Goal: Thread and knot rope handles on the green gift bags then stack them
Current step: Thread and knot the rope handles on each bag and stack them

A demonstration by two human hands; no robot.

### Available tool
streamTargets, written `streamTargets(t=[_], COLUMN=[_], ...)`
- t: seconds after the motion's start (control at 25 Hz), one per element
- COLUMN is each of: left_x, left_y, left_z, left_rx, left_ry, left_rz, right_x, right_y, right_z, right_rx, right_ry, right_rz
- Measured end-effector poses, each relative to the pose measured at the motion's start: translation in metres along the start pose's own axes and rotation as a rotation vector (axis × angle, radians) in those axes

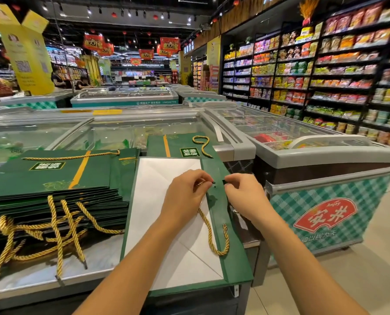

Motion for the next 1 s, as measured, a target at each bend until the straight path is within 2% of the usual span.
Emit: streamTargets(t=[0.2,0.32,0.44,0.72,1.0], left_x=[0.0,0.001,0.0,0.0,-0.001], left_y=[-0.002,-0.002,0.0,0.006,0.01], left_z=[-0.004,-0.004,-0.004,-0.004,-0.006], left_rx=[-0.024,-0.018,-0.011,-0.045,-0.057], left_ry=[0.058,0.075,0.091,0.105,0.155], left_rz=[0.038,0.068,0.081,0.024,-0.005], right_x=[0.005,0.004,-0.004,-0.013,-0.018], right_y=[0.007,0.012,0.007,0.002,-0.003], right_z=[0.013,0.014,0.007,0.004,0.001], right_rx=[0.165,0.388,0.548,0.481,0.532], right_ry=[0.087,0.052,-0.008,0.022,-0.062], right_rz=[0.006,0.017,-0.057,-0.17,-0.223])
Point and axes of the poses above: each hand's wrist, its own x-axis towards the middle knuckle, its own z-axis out of the palm, y = z × x, the point moved 3 cm from there along x, towards the middle knuckle, and after that the axes turned 8 degrees about -x, right-handed, at the moved point
